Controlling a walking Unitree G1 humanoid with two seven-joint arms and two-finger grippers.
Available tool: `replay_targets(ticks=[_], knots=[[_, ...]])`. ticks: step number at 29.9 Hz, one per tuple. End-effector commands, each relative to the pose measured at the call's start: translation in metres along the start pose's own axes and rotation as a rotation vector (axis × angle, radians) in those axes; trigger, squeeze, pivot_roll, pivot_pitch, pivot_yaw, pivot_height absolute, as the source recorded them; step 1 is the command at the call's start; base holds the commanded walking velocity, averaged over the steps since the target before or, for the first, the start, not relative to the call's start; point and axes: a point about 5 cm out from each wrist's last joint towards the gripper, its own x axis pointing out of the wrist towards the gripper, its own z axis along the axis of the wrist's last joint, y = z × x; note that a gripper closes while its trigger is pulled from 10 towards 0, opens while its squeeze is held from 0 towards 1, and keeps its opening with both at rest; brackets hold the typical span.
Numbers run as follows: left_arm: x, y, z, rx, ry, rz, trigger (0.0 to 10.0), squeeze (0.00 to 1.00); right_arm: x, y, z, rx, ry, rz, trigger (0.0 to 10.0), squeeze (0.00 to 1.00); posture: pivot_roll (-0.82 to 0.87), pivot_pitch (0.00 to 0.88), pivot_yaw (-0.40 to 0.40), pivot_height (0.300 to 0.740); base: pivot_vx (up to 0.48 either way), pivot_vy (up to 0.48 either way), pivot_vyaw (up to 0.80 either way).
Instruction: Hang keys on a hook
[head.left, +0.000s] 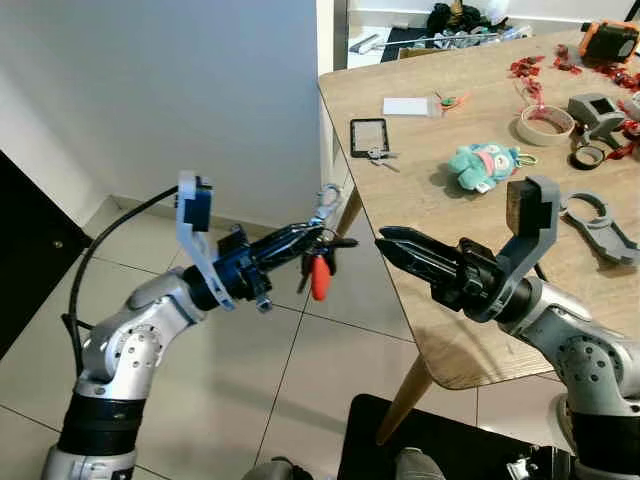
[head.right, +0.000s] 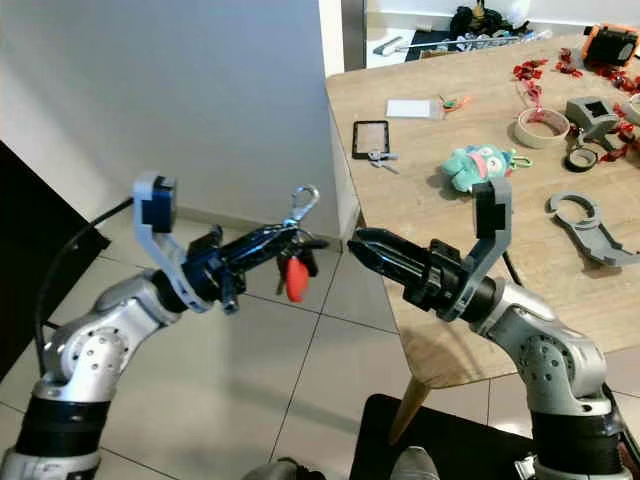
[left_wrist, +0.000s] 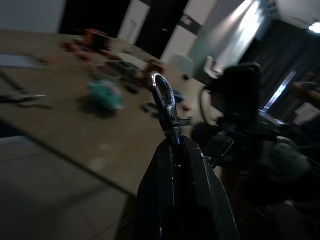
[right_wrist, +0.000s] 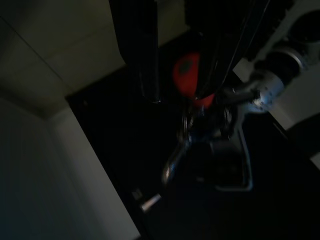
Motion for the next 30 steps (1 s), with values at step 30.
replay_targets(ticks=[30], knots=[[-0.113, 0.079, -0.023, 0.014, -0.062, 0.736, 10.0, 0.00, -0.036, 0.076, -0.060, 0.252, 0.401, 0.400, 10.0, 0.00, -0.11, 0.160, 0.092, 0.740, 0.000, 0.000, 0.00]])
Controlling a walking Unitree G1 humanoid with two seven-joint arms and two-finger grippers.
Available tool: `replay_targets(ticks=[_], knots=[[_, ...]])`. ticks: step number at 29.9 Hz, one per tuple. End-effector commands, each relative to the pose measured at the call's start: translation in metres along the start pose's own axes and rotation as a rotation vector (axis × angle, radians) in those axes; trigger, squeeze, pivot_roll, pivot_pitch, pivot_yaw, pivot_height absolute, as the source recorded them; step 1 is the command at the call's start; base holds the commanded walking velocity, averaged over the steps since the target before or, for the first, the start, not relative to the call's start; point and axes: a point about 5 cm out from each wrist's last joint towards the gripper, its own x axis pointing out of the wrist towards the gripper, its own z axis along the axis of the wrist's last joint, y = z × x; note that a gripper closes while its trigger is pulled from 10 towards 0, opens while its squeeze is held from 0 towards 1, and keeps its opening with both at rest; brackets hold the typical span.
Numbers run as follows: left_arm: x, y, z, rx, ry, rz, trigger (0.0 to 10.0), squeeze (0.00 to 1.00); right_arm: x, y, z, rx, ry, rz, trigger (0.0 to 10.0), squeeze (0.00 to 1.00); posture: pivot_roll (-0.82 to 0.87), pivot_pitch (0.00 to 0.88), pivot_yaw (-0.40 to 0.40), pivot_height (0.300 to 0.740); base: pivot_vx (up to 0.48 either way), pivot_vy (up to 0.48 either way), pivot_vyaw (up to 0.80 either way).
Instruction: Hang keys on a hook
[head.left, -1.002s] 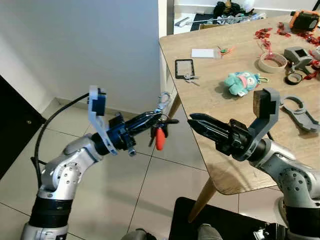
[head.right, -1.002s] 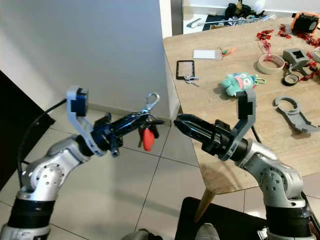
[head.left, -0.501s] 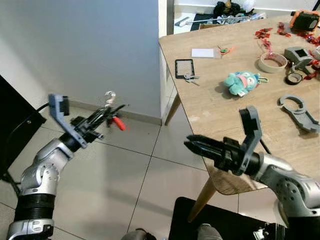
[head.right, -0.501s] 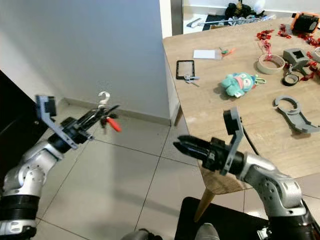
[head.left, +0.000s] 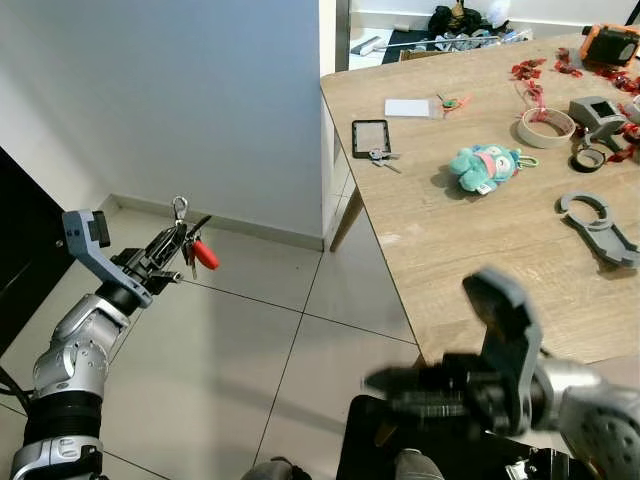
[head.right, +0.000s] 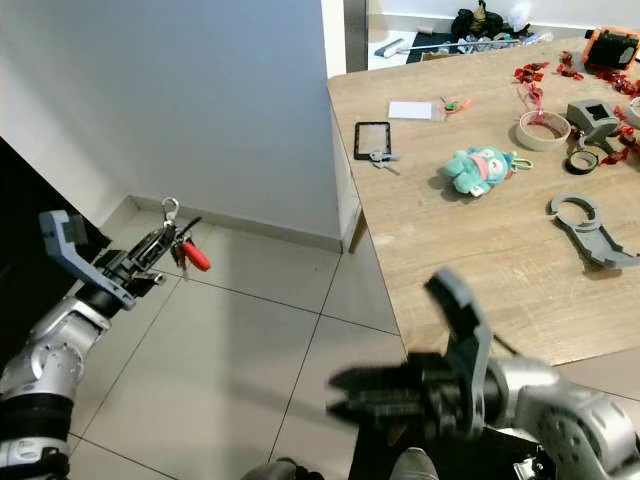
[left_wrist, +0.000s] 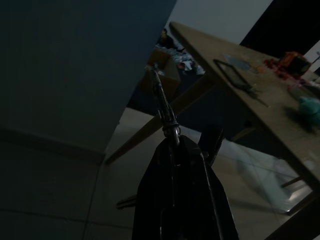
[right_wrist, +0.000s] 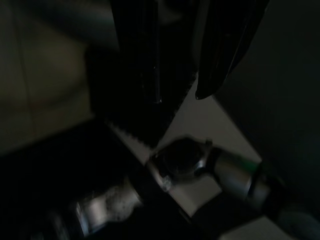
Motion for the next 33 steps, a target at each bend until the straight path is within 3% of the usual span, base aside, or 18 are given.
replay_targets(ticks=[1, 3, 10, 11, 14, 17, 19, 23, 24, 25, 26, 30, 31, 32, 33], knots=[[-0.008, 0.006, -0.005, 0.008, 0.008, 0.037, 10.0, 0.00, 0.003, 0.007, -0.008, 0.022, 0.053, 0.026, 10.0, 0.00, -0.11, 0.160, 0.092, 0.740, 0.000, 0.000, 0.00], [-0.013, 0.012, -0.013, 0.003, 0.023, 0.073, 10.0, 0.00, -0.008, 0.013, -0.035, 0.121, 0.146, -0.029, 10.0, 0.00, -0.11, 0.161, 0.089, 0.740, 0.000, 0.000, 0.00], [-0.019, 0.018, -0.023, 0.001, 0.054, 0.106, 10.0, 0.00, -0.027, 0.014, -0.064, 0.211, 0.252, -0.128, 10.0, 0.00, -0.11, 0.161, 0.089, 0.740, 0.000, 0.000, 0.00], [-0.024, 0.022, -0.032, -0.002, 0.077, 0.129, 10.0, 0.00, -0.042, 0.010, -0.086, 0.270, 0.324, -0.212, 10.0, 0.00, -0.11, 0.161, 0.089, 0.740, 0.000, 0.000, 0.00], [-0.029, 0.025, -0.043, 0.001, 0.121, 0.158, 10.0, 0.00, -0.058, 0.007, -0.114, 0.335, 0.416, -0.302, 10.0, 0.00, -0.13, 0.169, 0.088, 0.740, 0.000, 0.000, 0.00], [-0.030, 0.026, -0.046, 0.001, 0.128, 0.164, 10.0, 0.00, -0.061, 0.006, -0.120, 0.346, 0.436, -0.324, 10.0, 0.00, -0.13, 0.169, 0.088, 0.740, 0.000, 0.000, 0.00], [-0.037, 0.029, -0.061, 0.012, 0.187, 0.198, 10.0, 0.00, -0.072, -0.007, -0.144, 0.377, 0.457, -0.455, 10.0, 0.00, -0.13, 0.167, 0.088, 0.740, 0.000, 0.000, 0.00], [-0.041, 0.030, -0.068, 0.019, 0.213, 0.208, 10.0, 0.00, -0.077, -0.011, -0.153, 0.392, 0.462, -0.507, 10.0, 0.00, -0.13, 0.167, 0.088, 0.740, 0.000, 0.000, 0.00], [-0.054, 0.033, -0.088, 0.018, 0.300, 0.260, 10.0, 0.00, -0.089, -0.028, -0.179, 0.439, 0.469, -0.705, 10.0, 0.00, -0.12, 0.160, 0.086, 0.740, 0.000, 0.000, 0.00], [-0.059, 0.034, -0.096, 0.021, 0.338, 0.280, 10.0, 0.00, -0.094, -0.033, -0.190, 0.462, 0.480, -0.785, 10.0, 0.00, -0.12, 0.160, 0.086, 0.740, 0.000, 0.000, 0.00], [-0.059, 0.034, -0.096, 0.021, 0.338, 0.280, 10.0, 0.00, -0.094, -0.033, -0.190, 0.462, 0.480, -0.785, 10.0, 0.00, -0.12, 0.160, 0.086, 0.740, 0.000, 0.000, 0.00], [-0.077, 0.038, -0.114, -0.039, 0.383, 0.359, 10.0, 0.00, -0.108, -0.045, -0.217, 0.477, 0.523, -1.028, 10.0, 0.00, -0.12, 0.160, 0.085, 0.740, 0.000, 0.000, 0.00], [-0.077, 0.038, -0.114, -0.039, 0.383, 0.359, 10.0, 0.00, -0.108, -0.045, -0.217, 0.477, 0.523, -1.028, 10.0, 0.00, -0.12, 0.160, 0.085, 0.740, 0.000, 0.000, 0.00], [-0.087, 0.040, -0.118, -0.120, 0.349, 0.398, 10.0, 0.00, -0.113, -0.049, -0.225, 0.503, 0.516, -1.146, 10.0, 0.00, -0.11, 0.151, 0.088, 0.740, 0.000, 0.000, 0.00], [-0.090, 0.041, -0.119, -0.136, 0.341, 0.411, 10.0, 0.00, -0.114, -0.050, -0.228, 0.509, 0.516, -1.184, 10.0, 0.00, -0.11, 0.151, 0.088, 0.740, 0.000, 0.000, 0.00]])
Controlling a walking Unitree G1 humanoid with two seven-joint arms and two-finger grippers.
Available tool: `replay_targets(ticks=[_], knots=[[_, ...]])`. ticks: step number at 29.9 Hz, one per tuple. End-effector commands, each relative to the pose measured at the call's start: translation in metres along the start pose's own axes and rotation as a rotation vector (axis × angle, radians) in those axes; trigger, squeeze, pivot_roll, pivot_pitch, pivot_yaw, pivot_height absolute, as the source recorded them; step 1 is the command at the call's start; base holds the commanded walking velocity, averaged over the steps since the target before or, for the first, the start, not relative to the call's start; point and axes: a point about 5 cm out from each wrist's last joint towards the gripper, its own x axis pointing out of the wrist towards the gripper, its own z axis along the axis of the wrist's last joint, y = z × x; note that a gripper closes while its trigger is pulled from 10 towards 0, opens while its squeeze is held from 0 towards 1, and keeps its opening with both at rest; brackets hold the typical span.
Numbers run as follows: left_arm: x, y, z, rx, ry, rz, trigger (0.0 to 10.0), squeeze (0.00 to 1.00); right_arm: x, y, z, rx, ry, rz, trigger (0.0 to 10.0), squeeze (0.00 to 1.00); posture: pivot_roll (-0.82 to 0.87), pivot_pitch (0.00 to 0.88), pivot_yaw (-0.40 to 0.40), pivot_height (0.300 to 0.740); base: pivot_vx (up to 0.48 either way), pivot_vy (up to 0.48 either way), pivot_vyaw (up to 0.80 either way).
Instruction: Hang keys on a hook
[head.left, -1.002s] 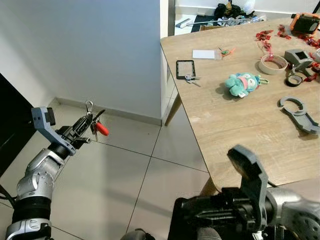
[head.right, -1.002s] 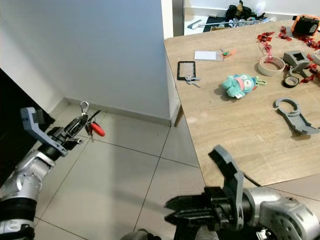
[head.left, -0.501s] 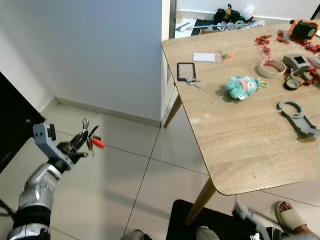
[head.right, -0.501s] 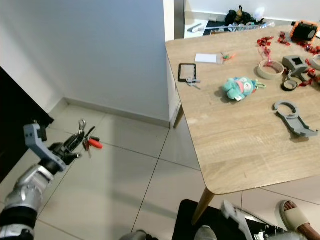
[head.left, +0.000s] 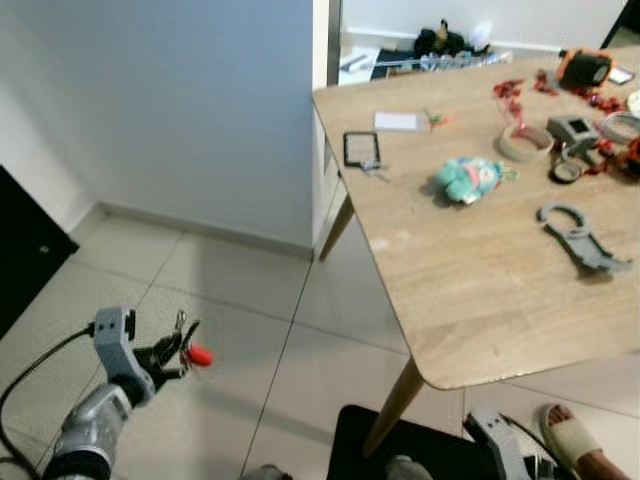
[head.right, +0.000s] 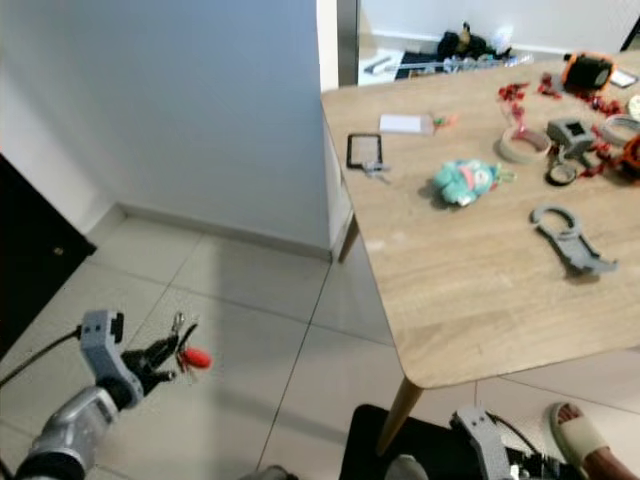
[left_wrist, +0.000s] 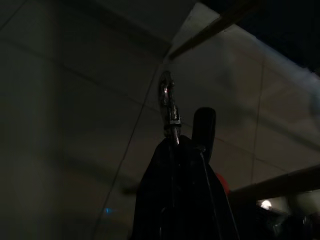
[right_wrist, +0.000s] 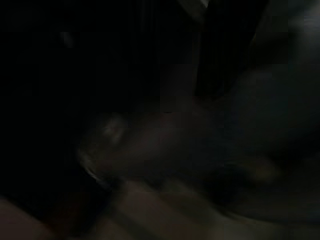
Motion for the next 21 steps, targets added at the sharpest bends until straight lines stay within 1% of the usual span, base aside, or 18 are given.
replay_targets(ticks=[1, 2, 3, 6, 8, 10, 11, 12, 13, 14, 16, 17, 19, 21], knots=[[-0.008, 0.006, -0.009, -0.083, -0.020, 0.033, 10.0, 0.00, 0.005, -0.003, -0.024, 0.061, 0.060, -0.102, 10.0, 0.00, -0.11, 0.151, 0.088, 0.740, 0.000, 0.000, 0.00], [-0.008, 0.006, -0.009, -0.083, -0.020, 0.033, 10.0, 0.00, 0.005, -0.003, -0.024, 0.061, 0.060, -0.102, 10.0, 0.00, -0.11, 0.151, 0.088, 0.740, 0.000, 0.000, 0.00], [-0.009, 0.009, -0.011, -0.096, -0.023, 0.055, 10.0, 0.00, 0.006, -0.004, -0.025, 0.074, 0.058, -0.137, 10.0, 0.00, -0.11, 0.144, 0.088, 0.740, 0.000, 0.000, 0.00], [-0.014, 0.015, -0.016, -0.115, -0.008, 0.102, 10.0, 0.00, 0.011, -0.006, -0.027, 0.092, 0.058, -0.192, 10.0, 0.00, -0.11, 0.140, 0.089, 0.740, 0.000, 0.000, 0.00], [-0.019, 0.020, -0.024, -0.111, 0.021, 0.159, 10.0, 0.00, 0.014, -0.006, -0.028, 0.094, 0.055, -0.231, 10.0, 0.00, -0.11, 0.135, 0.089, 0.740, 0.000, 0.000, 0.00], [-0.023, 0.024, -0.034, -0.091, 0.069, 0.218, 10.0, 0.00, 0.017, -0.008, -0.026, 0.107, 0.030, -0.288, 10.0, 0.00, -0.10, 0.130, 0.089, 0.740, 0.000, 0.000, 0.00], [-0.025, 0.025, -0.039, -0.083, 0.096, 0.239, 10.0, 0.00, 0.018, -0.010, -0.025, 0.108, 0.020, -0.317, 10.0, 0.00, -0.10, 0.130, 0.089, 0.740, 0.000, 0.000, 0.00], [-0.025, 0.025, -0.039, -0.083, 0.096, 0.239, 10.0, 0.00, 0.018, -0.010, -0.025, 0.108, 0.020, -0.317, 10.0, 0.00, -0.10, 0.130, 0.089, 0.740, 0.000, 0.000, 0.00], [-0.029, 0.026, -0.048, -0.056, 0.143, 0.278, 10.0, 0.00, 0.019, -0.012, -0.023, 0.105, 0.008, -0.371, 10.0, 0.00, -0.10, 0.126, 0.090, 0.740, 0.000, 0.000, 0.00], [-0.032, 0.027, -0.055, -0.043, 0.181, 0.307, 10.0, 0.00, 0.019, -0.014, -0.022, 0.102, 0.001, -0.420, 10.0, 0.00, -0.10, 0.126, 0.090, 0.740, 0.000, 0.000, 0.00], [-0.038, 0.028, -0.068, -0.030, 0.243, 0.358, 10.0, 0.00, 0.020, -0.016, -0.020, 0.107, -0.009, -0.483, 10.0, 0.00, -0.10, 0.123, 0.092, 0.740, 0.000, 0.000, 0.00], [-0.041, 0.029, -0.073, -0.026, 0.266, 0.379, 10.0, 0.00, 0.021, -0.016, -0.020, 0.114, -0.014, -0.495, 10.0, 0.00, -0.10, 0.123, 0.092, 0.740, 0.000, 0.000, 0.00], [-0.048, 0.028, -0.089, -0.037, 0.335, 0.419, 10.0, 0.00, 0.023, -0.014, -0.018, 0.175, -0.042, -0.499, 10.0, 0.00, -0.10, 0.123, 0.096, 0.740, 0.000, 0.000, 0.00], [-0.055, 0.024, -0.105, -0.063, 0.392, 0.443, 10.0, 0.00, 0.027, -0.011, -0.016, 0.186, -0.051, -0.498, 10.0, 0.00, -0.09, 0.117, 0.104, 0.740, 0.000, 0.000, 0.00]])
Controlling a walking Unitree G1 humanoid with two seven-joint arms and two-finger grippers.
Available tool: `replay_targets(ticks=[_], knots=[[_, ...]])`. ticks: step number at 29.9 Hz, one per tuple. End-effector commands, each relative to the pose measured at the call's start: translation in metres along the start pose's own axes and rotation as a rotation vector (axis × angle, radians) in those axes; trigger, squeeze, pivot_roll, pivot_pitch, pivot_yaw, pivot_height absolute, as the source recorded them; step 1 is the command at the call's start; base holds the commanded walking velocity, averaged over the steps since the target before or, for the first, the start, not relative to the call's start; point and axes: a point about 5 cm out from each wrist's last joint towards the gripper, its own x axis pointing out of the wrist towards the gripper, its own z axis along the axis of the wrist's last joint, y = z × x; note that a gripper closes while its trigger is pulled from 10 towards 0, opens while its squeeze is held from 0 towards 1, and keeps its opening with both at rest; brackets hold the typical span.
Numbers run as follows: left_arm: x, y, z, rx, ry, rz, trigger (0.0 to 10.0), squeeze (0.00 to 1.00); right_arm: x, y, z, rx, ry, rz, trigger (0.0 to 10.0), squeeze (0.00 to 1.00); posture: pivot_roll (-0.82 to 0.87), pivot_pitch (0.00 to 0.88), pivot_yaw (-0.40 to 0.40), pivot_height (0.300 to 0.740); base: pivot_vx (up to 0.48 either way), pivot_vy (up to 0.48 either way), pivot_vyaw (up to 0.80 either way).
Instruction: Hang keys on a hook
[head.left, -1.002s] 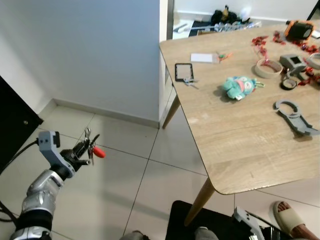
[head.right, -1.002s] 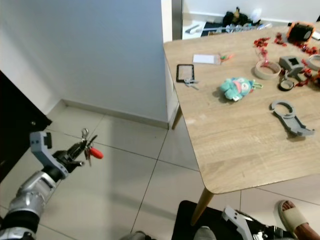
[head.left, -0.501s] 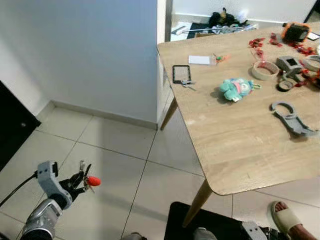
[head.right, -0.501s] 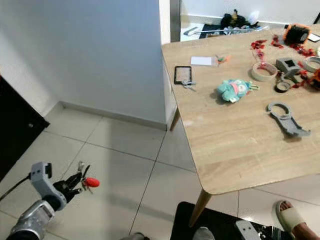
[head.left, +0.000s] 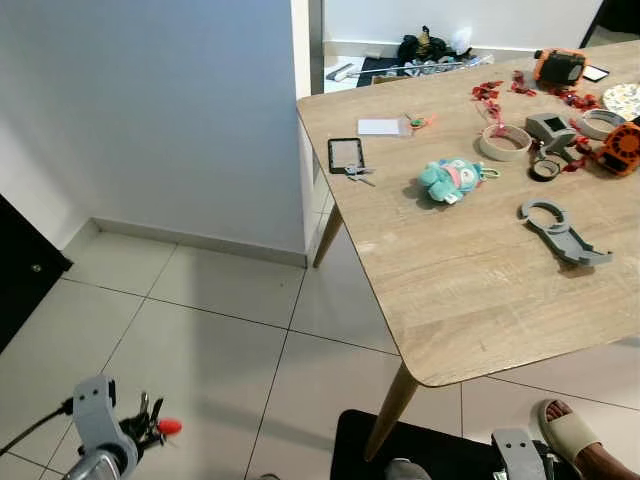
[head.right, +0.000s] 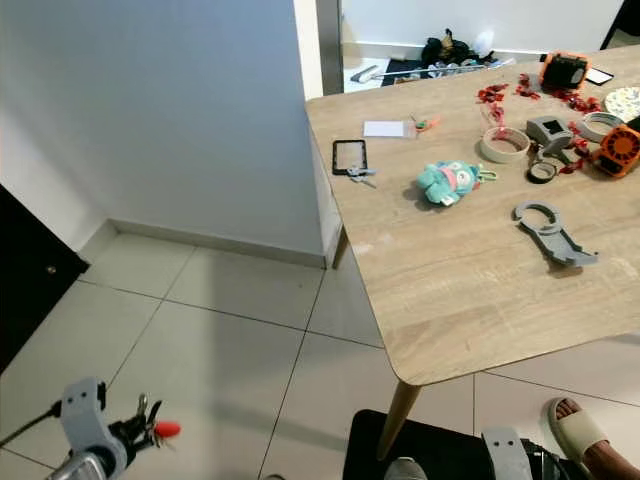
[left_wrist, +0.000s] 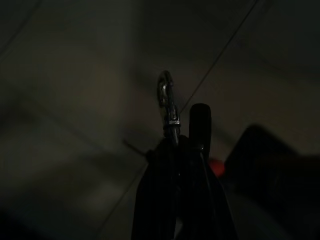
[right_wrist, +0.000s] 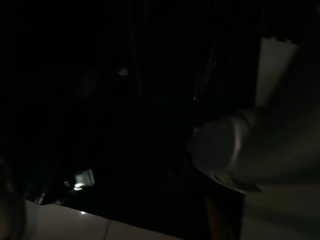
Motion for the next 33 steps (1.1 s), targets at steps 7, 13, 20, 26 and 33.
replay_targets(ticks=[7, 13, 20, 26, 33], knots=[[-0.004, -0.007, -0.042, -0.014, 0.143, 0.057, 10.0, 0.00, 0.003, 0.012, -0.009, 0.008, 0.014, -0.018, 10.0, 0.00, -0.09, 0.113, 0.107, 0.740, 0.000, 0.000, 0.00], [0.001, -0.022, -0.046, 0.005, 0.155, 0.031, 10.0, 0.00, 0.004, 0.020, -0.016, 0.002, 0.046, -0.020, 10.0, 0.00, -0.09, 0.106, 0.104, 0.740, 0.000, 0.000, 0.00], [0.001, -0.026, -0.052, 0.041, 0.184, 0.016, 10.0, 0.00, 0.005, 0.031, -0.017, 0.067, 0.047, 0.077, 10.0, 0.00, -0.08, 0.102, 0.106, 0.740, 0.000, 0.000, 0.00], [0.000, -0.027, -0.056, 0.054, 0.198, 0.013, 10.0, 0.00, 0.005, 0.037, -0.019, 0.065, 0.054, 0.116, 10.0, 0.00, -0.08, 0.101, 0.101, 0.740, 0.000, 0.000, 0.52], [0.000, -0.032, -0.059, 0.063, 0.218, -0.008, 10.0, 0.00, 0.005, 0.036, -0.023, 0.089, 0.080, 0.099, 10.0, 0.00, -0.09, 0.098, 0.100, 0.740, 0.000, 0.000, 0.09]])
